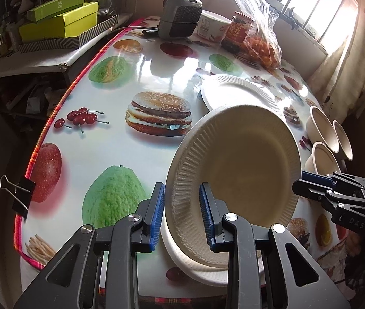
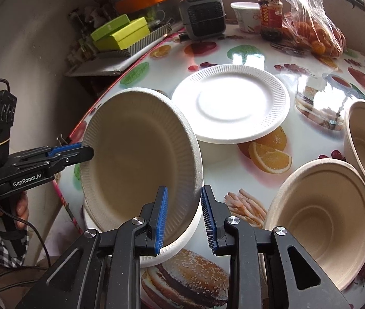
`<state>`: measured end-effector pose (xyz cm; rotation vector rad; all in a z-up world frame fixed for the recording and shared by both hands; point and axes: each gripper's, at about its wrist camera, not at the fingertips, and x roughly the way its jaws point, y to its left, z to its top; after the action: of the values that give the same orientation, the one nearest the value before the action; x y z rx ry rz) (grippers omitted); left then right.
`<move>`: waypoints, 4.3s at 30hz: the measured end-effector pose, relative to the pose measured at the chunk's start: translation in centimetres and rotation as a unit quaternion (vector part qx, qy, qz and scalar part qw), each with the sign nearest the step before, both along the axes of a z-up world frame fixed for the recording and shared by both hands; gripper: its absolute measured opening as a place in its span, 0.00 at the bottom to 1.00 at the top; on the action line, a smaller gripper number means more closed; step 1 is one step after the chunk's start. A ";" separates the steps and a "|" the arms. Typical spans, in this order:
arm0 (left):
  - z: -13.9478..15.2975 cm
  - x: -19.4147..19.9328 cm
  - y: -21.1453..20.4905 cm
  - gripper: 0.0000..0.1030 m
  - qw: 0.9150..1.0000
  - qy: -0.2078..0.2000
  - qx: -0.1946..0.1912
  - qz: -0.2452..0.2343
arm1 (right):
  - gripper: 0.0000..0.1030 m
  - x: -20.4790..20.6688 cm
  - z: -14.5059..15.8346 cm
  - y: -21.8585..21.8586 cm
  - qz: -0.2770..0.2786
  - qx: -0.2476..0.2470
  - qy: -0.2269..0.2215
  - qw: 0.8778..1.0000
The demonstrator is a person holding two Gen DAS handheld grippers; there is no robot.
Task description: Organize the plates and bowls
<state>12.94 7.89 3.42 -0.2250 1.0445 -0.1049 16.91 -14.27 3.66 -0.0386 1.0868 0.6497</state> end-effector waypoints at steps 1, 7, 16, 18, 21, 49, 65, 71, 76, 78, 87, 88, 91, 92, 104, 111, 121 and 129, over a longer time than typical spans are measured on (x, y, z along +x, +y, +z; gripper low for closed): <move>0.0 0.0 0.0 0.27 1.000 0.000 -0.001 0.000 | 0.26 0.0 0.0 0.0 0.000 0.000 0.000 1.000; -0.1 0.0 -0.1 0.27 1.000 0.007 -0.004 0.003 | 0.26 -0.2 0.1 -0.2 -0.005 0.002 0.003 1.000; 0.6 -0.7 -0.1 0.27 1.000 0.005 -0.010 0.001 | 0.26 -0.3 0.4 -0.2 -0.007 -0.001 0.009 1.000; 0.5 -0.6 -0.1 0.27 1.000 0.008 -0.007 0.001 | 0.26 -0.3 0.2 -0.1 -0.006 -0.002 0.013 1.000; 0.0 -0.6 0.1 0.27 1.000 0.015 -0.008 0.003 | 0.26 -0.4 0.1 0.2 -0.004 -0.006 0.014 1.000; -2.3 -0.2 0.3 0.29 0.999 0.050 -0.007 0.005 | 0.26 -0.2 -1.7 1.8 0.006 -0.051 0.015 0.999; -2.7 -0.1 0.0 0.33 0.998 0.058 -0.002 0.000 | 0.28 -0.5 -2.2 1.8 0.006 -0.053 0.018 0.998; -2.7 -0.2 -0.1 0.33 0.999 0.054 0.004 0.001 | 0.30 -0.5 -2.3 2.0 0.009 -0.051 0.018 0.999; -2.7 -0.2 -0.1 0.34 0.999 0.053 0.007 0.002 | 0.35 -0.6 -2.2 2.1 0.010 -0.052 0.016 0.998; -2.6 -0.2 -0.1 0.34 0.999 0.049 0.011 0.001 | 0.35 -0.6 -2.2 2.2 0.009 -0.052 0.015 0.999; -2.2 0.1 -0.1 0.34 0.999 0.046 0.017 0.001 | 0.38 -0.2 -1.7 1.8 0.002 -0.049 0.007 0.999; -2.2 0.2 -0.1 0.34 0.999 0.046 0.017 0.002 | 0.38 -0.2 -1.6 1.8 0.002 -0.050 0.005 0.999; -2.0 0.3 -0.2 0.35 0.999 0.045 0.018 0.002 | 0.39 -0.1 -1.5 1.8 0.003 -0.050 0.004 0.999; -1.9 0.4 -0.2 0.35 0.999 0.044 0.018 0.001 | 0.39 0.0 -1.4 1.8 0.003 -0.049 0.003 0.999; -0.5 2.4 -0.4 0.35 1.000 0.028 0.010 -0.003 | 0.49 1.4 0.9 0.7 -0.014 -0.043 -0.035 0.998; 0.3 4.8 -0.9 0.35 1.000 0.020 0.005 -0.010 | 0.50 3.7 1.9 -0.4 -0.035 -0.043 -0.048 0.997; 0.5 8.7 -1.8 0.35 1.000 0.014 -0.002 -0.018 | 0.50 8.3 2.1 -2.0 -0.063 -0.042 -0.052 0.996; 0.1 11.8 -2.3 0.35 1.000 0.022 0.002 -0.023 | 0.50 11.8 1.0 -2.8 -0.074 -0.047 -0.035 0.996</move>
<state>24.78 5.60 3.53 -0.2014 1.0939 -0.1393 28.76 -17.03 4.70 -0.0604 1.0403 0.4608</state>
